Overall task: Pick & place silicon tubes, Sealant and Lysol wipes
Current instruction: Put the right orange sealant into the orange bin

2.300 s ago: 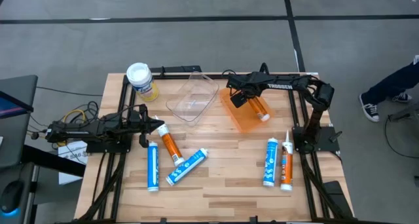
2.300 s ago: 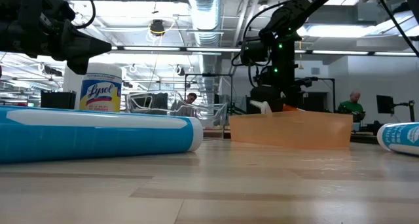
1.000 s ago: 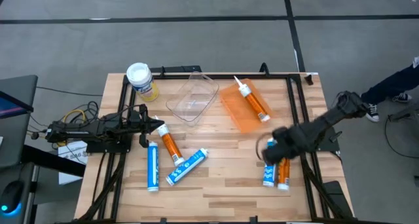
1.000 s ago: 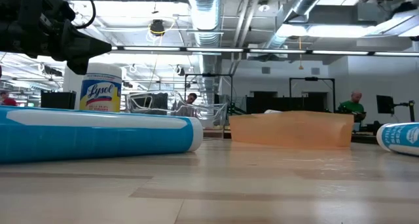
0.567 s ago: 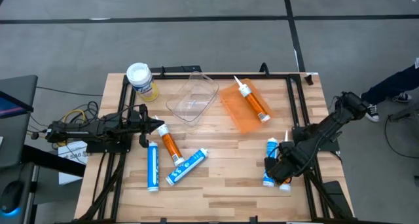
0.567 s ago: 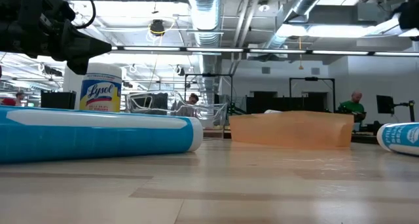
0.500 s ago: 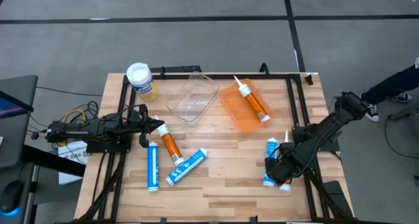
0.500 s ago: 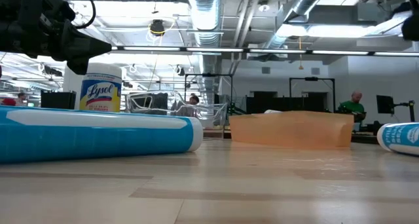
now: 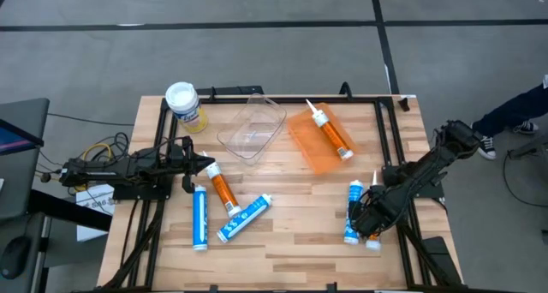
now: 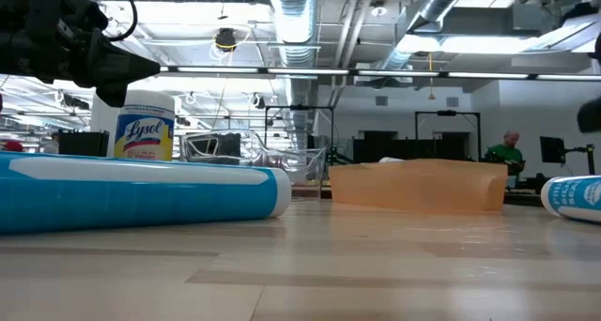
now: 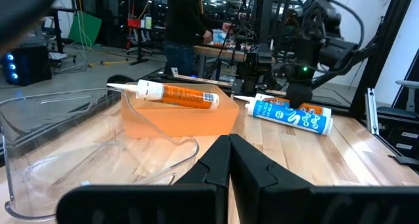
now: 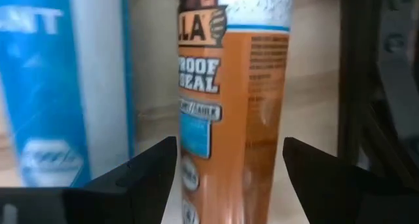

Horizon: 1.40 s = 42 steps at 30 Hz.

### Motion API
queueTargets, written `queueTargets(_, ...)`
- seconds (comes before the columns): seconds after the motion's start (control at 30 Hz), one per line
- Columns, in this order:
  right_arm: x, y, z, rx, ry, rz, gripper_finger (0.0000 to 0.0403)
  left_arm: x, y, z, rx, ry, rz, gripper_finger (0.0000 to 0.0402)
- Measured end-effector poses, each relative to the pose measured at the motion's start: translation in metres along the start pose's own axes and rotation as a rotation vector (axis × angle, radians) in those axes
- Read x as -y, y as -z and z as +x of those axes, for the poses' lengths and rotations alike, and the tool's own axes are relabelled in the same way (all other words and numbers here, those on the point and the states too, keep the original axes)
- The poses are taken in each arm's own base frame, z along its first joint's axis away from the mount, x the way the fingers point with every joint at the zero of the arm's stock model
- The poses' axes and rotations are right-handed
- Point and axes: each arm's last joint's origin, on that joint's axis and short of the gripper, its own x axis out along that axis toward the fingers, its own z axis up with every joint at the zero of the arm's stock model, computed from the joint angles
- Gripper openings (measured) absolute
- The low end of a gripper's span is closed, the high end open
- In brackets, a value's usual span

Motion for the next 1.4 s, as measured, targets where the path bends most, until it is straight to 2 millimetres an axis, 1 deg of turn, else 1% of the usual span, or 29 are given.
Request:
queueTargets(0.1, 0.0, -0.004, 0.011, -0.012, -0.006, 0.007, 0.0271, 0.0, 0.0, 0.0, 0.0, 0.0, 0.0, 0.0)
queueTargets(0.23, 0.0, -0.011, 0.018, -0.013, 0.012, 0.029, 0.0261, 0.0, 0.0, 0.0, 0.0, 0.0, 0.0, 0.0)
queueTargets(0.3, -0.001, -0.013, 0.018, -0.014, 0.024, 0.04, 0.0244, 0.0, 0.0, 0.0, 0.0, 0.0, 0.0, 0.0)
queueTargets(0.43, 0.0, -0.014, 0.018, -0.007, 0.039, 0.038, 0.0198, 0.0, 0.0, 0.0, 0.0, 0.0, 0.0, 0.0)
queueTargets(0.53, -0.001, -0.012, 0.013, -0.007, 0.036, 0.034, 0.0194, 0.0, 0.0, 0.0, 0.0, 0.0, 0.0, 0.0)
queueTargets(0.63, -0.002, -0.008, 0.0, 0.004, 0.045, 0.035, 0.0194, 0.0, 0.0, 0.0, 0.0, 0.0, 0.0, 0.0)
queueTargets(0.7, -0.003, -0.005, -0.015, 0.022, 0.061, 0.033, 0.0193, 0.0, 0.0, 0.0, 0.0, 0.0, 0.0, 0.0)
queueTargets(0.83, -0.007, -0.001, -0.056, 0.074, 0.058, 0.033, 0.0193, 0.0, 0.0, 0.0, 0.0, 0.0, 0.0, 0.0)
queueTargets(0.93, -0.013, -0.006, -0.091, 0.146, 0.004, 0.023, 0.0194, 0.0, 0.0, 0.0, 0.0, 0.0, 0.0, 0.0)
queueTargets(1.03, -0.023, -0.021, -0.121, 0.238, -0.073, -0.003, 0.0193, 0.0, 0.0, 0.0, 0.0, 0.0, 0.0, 0.0)
queueTargets(1.13, -0.041, -0.044, -0.144, 0.326, -0.163, -0.061, 0.0193, 0.0, 0.0, 0.0, 0.0, 0.0, 0.0, 0.0)
queueTargets(1.27, -0.063, -0.089, -0.167, 0.422, -0.188, -0.163, 0.0191, 0.0, 0.0, 0.0, 0.0, 0.0, -0.001, 0.0)
queueTargets(1.4, -0.082, -0.142, -0.179, 0.503, -0.19, -0.24, 0.0191, 0.0, 0.0, 0.0, 0.0, 0.0, -0.002, 0.0)
